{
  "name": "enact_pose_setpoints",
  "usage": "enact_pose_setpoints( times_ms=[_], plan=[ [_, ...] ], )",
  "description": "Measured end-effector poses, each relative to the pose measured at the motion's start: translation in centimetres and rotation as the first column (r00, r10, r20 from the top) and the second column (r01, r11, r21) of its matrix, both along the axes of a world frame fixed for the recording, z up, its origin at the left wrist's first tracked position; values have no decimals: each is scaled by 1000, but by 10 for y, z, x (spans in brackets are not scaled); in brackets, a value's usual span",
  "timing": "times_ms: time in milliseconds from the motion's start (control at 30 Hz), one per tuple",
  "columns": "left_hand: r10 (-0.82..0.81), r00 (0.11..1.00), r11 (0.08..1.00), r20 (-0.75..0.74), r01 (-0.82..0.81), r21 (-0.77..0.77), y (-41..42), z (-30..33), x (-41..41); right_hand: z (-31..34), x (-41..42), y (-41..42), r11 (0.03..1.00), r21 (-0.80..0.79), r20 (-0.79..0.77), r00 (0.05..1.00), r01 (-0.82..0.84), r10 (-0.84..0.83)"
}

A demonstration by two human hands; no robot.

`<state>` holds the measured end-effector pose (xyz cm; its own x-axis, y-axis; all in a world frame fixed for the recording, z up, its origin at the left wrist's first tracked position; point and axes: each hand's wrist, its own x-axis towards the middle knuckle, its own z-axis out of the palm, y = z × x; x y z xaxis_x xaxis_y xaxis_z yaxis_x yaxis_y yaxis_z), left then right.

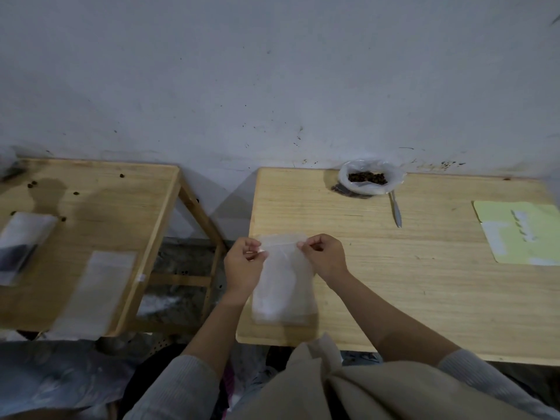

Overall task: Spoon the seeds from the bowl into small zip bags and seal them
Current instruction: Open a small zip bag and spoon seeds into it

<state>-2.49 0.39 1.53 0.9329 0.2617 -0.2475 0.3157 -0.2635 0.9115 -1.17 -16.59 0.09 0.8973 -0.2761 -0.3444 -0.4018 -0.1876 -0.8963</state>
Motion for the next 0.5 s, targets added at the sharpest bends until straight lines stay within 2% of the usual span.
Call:
enact_pose_setpoints(
  times_ms=[167,300,367,500],
  plan=[
    [-86,995,996,44,85,17,-4,6,5,14,2,-10,997,73,35,999,-36,33],
    [-187,978,982,89,187,7,-10,22,11,49,8,-26,980,138,88,988,-141,130],
    [-259,957,966,130,257,30,-17,35,14,68,11,-39,963,111,116,965,-246,234],
    [-357,911,934,206,353,57,-37,56,20,95,14,-67,909,-22,34,908,-416,417]
  ],
)
